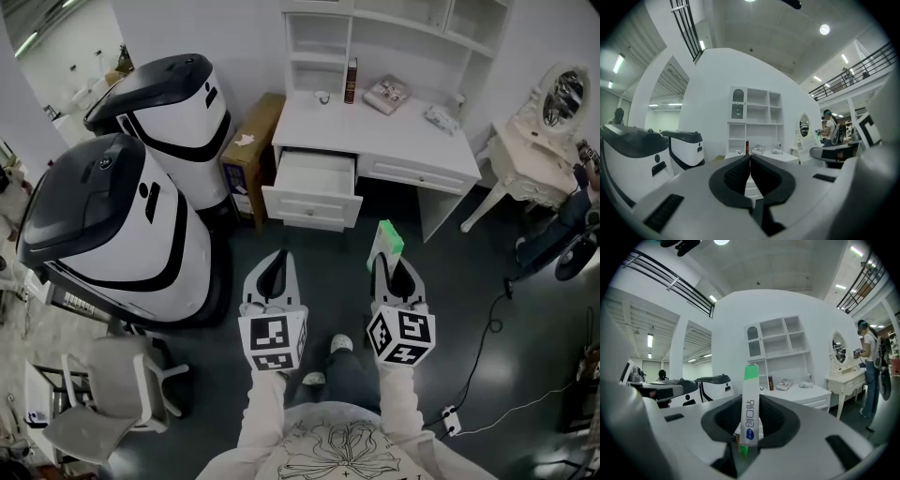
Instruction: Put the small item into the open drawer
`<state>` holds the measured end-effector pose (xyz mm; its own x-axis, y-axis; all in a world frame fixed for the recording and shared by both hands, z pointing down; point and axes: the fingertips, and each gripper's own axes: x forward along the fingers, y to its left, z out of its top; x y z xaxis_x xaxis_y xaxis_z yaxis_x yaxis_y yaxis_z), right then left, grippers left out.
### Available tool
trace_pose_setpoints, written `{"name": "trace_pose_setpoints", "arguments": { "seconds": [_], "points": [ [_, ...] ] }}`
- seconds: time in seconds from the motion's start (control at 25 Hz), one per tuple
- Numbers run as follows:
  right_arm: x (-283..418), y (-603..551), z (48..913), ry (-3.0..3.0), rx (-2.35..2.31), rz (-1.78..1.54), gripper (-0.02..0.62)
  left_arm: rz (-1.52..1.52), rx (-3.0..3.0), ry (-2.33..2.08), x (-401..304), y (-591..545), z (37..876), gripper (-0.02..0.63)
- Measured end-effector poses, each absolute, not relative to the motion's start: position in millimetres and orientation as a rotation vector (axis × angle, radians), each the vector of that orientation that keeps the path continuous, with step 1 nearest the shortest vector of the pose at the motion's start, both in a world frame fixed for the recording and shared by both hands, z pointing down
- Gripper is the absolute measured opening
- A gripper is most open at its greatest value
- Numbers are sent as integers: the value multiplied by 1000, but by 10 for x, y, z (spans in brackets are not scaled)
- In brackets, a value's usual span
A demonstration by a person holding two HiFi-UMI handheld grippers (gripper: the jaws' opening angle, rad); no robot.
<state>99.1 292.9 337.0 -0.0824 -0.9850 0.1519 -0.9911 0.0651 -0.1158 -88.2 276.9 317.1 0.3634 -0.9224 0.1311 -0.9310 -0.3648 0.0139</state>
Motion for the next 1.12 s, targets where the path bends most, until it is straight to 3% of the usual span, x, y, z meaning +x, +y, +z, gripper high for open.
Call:
{"name": "trace_pose_setpoints", "arguments": {
  "seconds": [1.12],
  "points": [
    [1459,-149,3339,-2467,1869,285,89,140,2359,-1924,-366,17,3195,6]
  ]
}}
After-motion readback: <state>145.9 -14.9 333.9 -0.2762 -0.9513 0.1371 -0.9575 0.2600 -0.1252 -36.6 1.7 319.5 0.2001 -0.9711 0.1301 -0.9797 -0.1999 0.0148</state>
